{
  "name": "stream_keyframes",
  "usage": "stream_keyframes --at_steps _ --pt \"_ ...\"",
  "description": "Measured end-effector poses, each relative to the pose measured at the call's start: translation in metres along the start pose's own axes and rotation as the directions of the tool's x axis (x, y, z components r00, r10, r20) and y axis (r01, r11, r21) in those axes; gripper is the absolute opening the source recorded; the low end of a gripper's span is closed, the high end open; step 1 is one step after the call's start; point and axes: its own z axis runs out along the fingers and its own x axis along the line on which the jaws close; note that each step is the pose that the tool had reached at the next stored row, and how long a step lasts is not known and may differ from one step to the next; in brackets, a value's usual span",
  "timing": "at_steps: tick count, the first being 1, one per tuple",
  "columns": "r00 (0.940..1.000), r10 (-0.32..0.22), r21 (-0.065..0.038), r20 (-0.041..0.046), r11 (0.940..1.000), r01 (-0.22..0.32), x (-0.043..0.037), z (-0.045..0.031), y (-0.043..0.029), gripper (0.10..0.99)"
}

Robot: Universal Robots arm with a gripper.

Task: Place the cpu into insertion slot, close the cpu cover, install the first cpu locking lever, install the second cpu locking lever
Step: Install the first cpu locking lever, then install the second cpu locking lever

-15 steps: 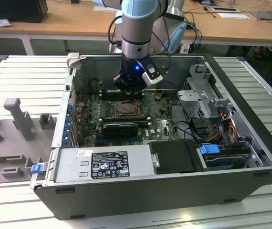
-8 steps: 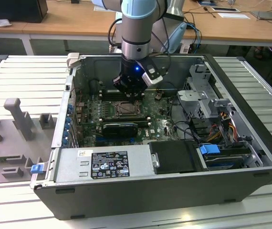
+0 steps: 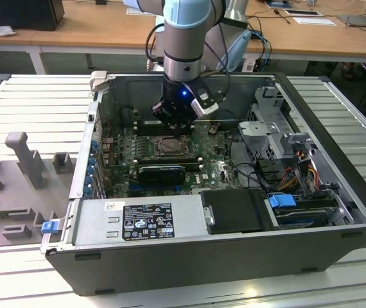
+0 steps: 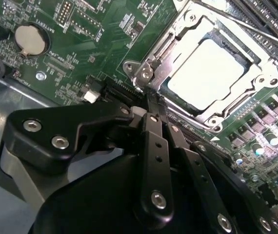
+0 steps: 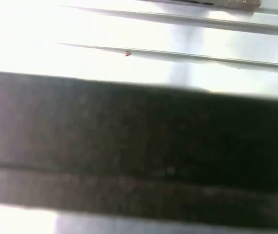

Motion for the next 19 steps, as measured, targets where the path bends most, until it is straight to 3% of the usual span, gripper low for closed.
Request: stream_keyframes --at_steps 3,19 --pt "1.0 0.0 0.001 -0.0007 1.0 0.0 -0.0001 -0.0114 0.0006 0.106" --pt "1.0 0.0 0.002 -0.0007 1.0 0.0 0.0005 -0.0121 -0.0057 0.106"
